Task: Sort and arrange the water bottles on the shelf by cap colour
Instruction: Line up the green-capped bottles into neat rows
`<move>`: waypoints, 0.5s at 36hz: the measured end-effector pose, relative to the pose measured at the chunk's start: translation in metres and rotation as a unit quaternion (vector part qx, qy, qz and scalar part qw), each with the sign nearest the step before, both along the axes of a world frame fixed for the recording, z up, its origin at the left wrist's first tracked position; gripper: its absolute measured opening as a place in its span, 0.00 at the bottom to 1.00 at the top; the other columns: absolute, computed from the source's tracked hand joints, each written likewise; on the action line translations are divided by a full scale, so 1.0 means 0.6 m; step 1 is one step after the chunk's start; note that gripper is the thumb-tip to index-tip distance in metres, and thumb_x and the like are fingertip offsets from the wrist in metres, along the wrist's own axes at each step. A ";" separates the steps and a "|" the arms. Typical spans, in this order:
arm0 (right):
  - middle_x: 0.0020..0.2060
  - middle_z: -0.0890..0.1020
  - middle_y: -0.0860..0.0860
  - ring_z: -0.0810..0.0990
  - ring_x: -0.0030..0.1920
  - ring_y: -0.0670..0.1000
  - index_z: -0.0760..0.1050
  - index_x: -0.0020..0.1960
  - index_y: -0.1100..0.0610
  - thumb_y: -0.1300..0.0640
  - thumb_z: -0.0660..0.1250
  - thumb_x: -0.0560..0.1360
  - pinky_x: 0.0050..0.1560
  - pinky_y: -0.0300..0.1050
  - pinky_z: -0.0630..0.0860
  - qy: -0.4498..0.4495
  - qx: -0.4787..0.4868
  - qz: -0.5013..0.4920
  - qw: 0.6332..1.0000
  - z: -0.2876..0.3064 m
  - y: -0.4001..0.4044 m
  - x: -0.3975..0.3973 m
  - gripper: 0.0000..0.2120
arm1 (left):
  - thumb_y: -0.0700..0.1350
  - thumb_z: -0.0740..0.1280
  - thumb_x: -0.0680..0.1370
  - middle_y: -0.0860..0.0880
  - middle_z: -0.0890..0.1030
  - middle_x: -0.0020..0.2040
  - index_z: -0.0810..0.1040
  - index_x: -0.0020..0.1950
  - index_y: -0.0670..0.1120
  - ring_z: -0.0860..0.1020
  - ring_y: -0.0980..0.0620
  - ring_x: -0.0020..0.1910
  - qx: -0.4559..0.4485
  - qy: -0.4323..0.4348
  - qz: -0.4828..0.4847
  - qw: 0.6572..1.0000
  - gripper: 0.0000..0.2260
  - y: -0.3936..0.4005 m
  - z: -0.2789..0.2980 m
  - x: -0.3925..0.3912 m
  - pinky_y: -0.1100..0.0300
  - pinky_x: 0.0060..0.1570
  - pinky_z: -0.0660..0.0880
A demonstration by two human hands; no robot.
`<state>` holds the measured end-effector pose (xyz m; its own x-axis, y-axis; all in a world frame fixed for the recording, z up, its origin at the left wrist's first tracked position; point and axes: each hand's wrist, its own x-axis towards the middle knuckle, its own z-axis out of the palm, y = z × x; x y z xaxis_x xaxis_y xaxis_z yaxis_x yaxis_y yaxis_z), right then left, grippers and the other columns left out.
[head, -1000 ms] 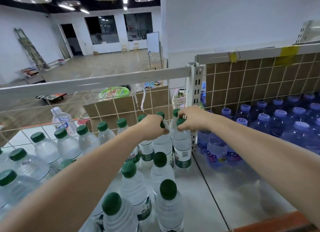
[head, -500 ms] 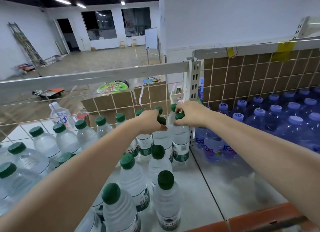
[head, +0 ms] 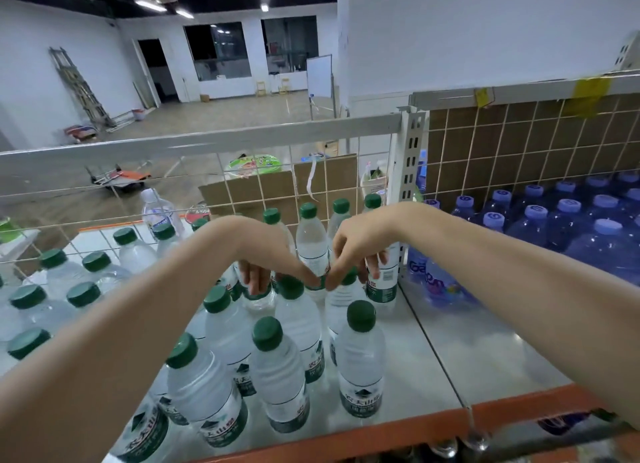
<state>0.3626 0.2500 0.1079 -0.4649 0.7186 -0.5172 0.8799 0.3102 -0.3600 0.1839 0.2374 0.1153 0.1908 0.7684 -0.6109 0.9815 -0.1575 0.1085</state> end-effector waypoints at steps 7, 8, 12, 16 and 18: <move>0.37 0.84 0.57 0.81 0.30 0.50 0.73 0.52 0.65 0.52 0.73 0.73 0.31 0.40 0.77 -0.005 0.039 -0.022 0.999 -0.008 -0.015 -0.021 0.18 | 0.49 0.70 0.76 0.42 0.84 0.42 0.75 0.42 0.46 0.81 0.48 0.35 -0.015 -0.040 -0.042 0.998 0.08 -0.028 -0.018 0.003 0.58 0.42 0.78; 0.36 0.83 0.56 0.81 0.30 0.50 0.73 0.53 0.65 0.53 0.73 0.73 0.31 0.40 0.78 0.001 0.049 -0.024 0.999 -0.008 -0.017 -0.023 0.17 | 0.47 0.69 0.77 0.42 0.84 0.42 0.75 0.42 0.46 0.81 0.48 0.35 0.004 -0.046 -0.049 0.998 0.07 -0.029 -0.021 0.003 0.57 0.43 0.79; 0.35 0.82 0.54 0.81 0.31 0.48 0.75 0.57 0.65 0.55 0.72 0.74 0.31 0.38 0.78 0.011 0.080 -0.027 0.996 -0.007 -0.020 -0.029 0.17 | 0.48 0.68 0.77 0.49 0.83 0.36 0.74 0.39 0.49 0.79 0.53 0.33 0.083 -0.044 -0.068 0.993 0.08 -0.028 -0.026 -0.008 0.63 0.35 0.74; 0.35 0.82 0.55 0.81 0.31 0.49 0.76 0.54 0.65 0.55 0.72 0.74 0.30 0.37 0.76 0.030 0.107 -0.036 0.993 -0.004 -0.016 -0.036 0.16 | 0.50 0.67 0.77 0.48 0.83 0.37 0.76 0.43 0.46 0.78 0.53 0.32 0.100 -0.047 -0.058 0.992 0.08 -0.020 -0.028 -0.030 0.63 0.35 0.72; 0.35 0.82 0.55 0.81 0.30 0.48 0.76 0.54 0.64 0.53 0.71 0.74 0.29 0.38 0.75 0.036 0.132 -0.040 0.990 -0.003 -0.009 -0.042 0.16 | 0.49 0.67 0.77 0.46 0.83 0.38 0.75 0.46 0.44 0.78 0.51 0.33 0.103 -0.051 -0.047 0.992 0.08 -0.011 -0.030 -0.042 0.61 0.38 0.74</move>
